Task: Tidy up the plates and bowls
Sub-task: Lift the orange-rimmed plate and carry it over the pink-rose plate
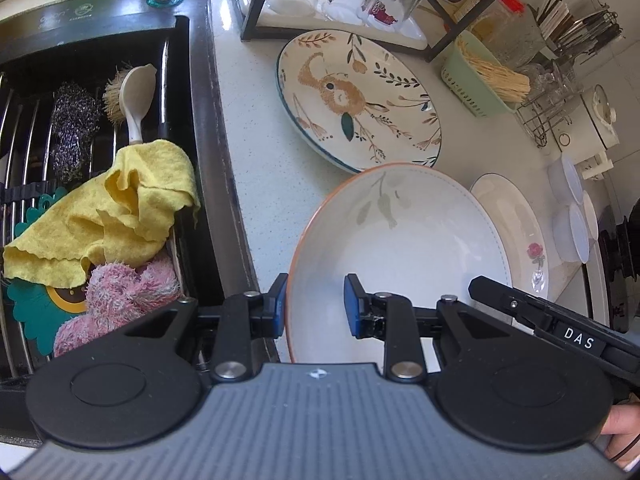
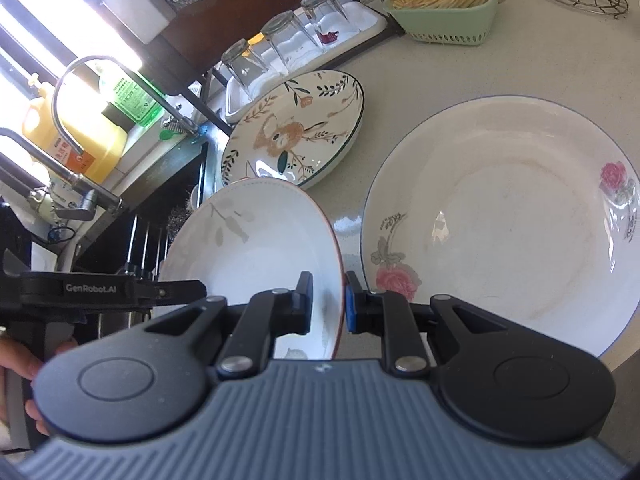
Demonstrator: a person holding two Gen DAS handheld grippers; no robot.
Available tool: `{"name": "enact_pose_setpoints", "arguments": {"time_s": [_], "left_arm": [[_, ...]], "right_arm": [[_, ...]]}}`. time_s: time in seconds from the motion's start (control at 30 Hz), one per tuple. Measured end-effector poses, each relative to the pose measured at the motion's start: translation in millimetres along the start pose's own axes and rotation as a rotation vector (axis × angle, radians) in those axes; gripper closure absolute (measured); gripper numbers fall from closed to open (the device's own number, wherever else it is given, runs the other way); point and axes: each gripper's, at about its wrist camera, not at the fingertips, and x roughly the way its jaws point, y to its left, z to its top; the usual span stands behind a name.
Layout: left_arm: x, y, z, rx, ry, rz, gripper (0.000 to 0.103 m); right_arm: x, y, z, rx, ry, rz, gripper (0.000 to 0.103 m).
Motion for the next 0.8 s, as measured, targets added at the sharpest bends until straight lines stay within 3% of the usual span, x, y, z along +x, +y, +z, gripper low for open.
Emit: {"name": "enact_pose_setpoints", "arguments": {"time_s": [0.2, 0.43, 0.63, 0.8], "left_arm": [[-11, -23, 8, -0.016, -0.018, -0.034, 0.072], [-5, -73, 13, -0.045, -0.041, -0.076, 0.072], [22, -104, 21, -0.141, -0.02, -0.164, 0.071], [47, -119, 22, -0.205, 0.014, -0.183, 0.071]], "right_arm": [[-24, -8, 20, -0.038, -0.019, 0.025, 0.084], [-53, -45, 50, -0.078, -0.024, 0.029, 0.084], [-65, -89, 72, -0.071, -0.044, 0.058, 0.084], [-57, -122, 80, -0.097, -0.015, 0.063, 0.084]]}}
